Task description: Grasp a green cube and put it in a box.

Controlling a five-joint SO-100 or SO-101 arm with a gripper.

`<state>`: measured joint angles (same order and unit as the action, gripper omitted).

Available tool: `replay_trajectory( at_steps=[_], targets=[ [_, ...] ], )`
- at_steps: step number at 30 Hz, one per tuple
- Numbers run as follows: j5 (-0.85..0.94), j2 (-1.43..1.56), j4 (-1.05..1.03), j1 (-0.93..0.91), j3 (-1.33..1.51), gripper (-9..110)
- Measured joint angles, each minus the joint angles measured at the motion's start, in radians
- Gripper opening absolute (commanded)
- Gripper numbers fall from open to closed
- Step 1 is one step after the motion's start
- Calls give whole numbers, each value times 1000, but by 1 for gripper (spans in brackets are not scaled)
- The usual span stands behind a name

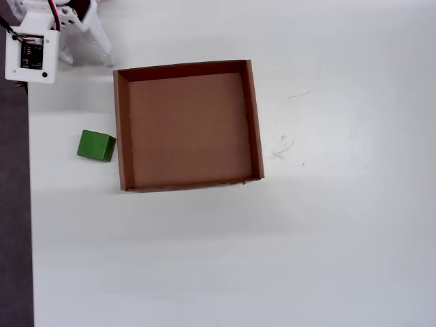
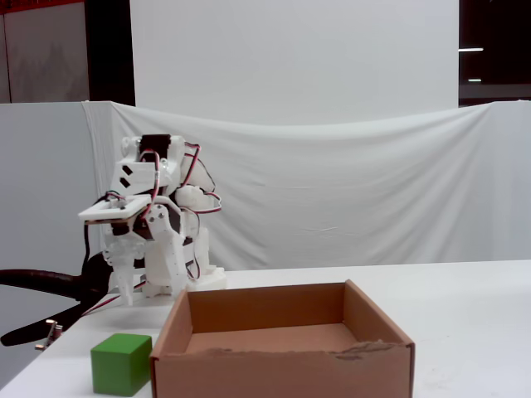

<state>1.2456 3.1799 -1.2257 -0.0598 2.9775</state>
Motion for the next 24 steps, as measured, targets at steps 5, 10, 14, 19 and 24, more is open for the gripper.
replay_trajectory(
  at_steps=[5,10,14,19,24],
  targets=[
    [-67,0,-11,-2,0,27],
    [-72,0,-12,-2,0,27],
    [-72,0,-12,-2,0,27],
    [-72,0,-12,-2,0,27],
    [-72,0,-12,-2,0,27]
  ],
)
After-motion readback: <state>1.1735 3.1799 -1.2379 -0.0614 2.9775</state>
